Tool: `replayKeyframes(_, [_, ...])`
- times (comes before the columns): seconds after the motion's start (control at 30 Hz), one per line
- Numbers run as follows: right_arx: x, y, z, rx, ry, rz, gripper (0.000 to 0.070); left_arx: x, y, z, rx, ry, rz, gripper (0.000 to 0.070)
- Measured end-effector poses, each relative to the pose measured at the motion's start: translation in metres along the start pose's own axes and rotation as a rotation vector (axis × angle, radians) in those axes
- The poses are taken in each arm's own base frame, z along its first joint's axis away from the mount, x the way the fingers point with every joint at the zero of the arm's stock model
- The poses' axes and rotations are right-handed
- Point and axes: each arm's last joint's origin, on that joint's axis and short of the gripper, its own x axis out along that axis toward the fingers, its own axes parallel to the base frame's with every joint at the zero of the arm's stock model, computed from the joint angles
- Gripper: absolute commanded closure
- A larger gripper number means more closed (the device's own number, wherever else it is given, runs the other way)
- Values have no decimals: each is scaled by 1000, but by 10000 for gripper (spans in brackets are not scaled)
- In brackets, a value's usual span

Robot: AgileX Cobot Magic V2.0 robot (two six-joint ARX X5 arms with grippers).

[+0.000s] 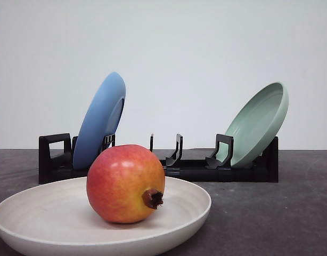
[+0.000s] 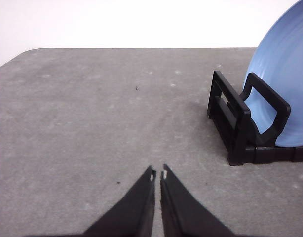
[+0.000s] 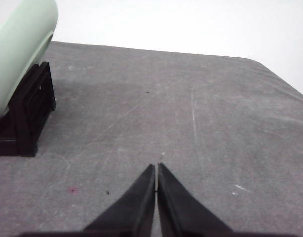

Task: Place pomegranate in white plate

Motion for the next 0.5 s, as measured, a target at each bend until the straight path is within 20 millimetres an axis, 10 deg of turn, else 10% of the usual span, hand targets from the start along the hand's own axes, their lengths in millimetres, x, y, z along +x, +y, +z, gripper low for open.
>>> replayKeyframes(0.5, [0,0,0,0,0,0,699,0,0,0,0,0,0,700])
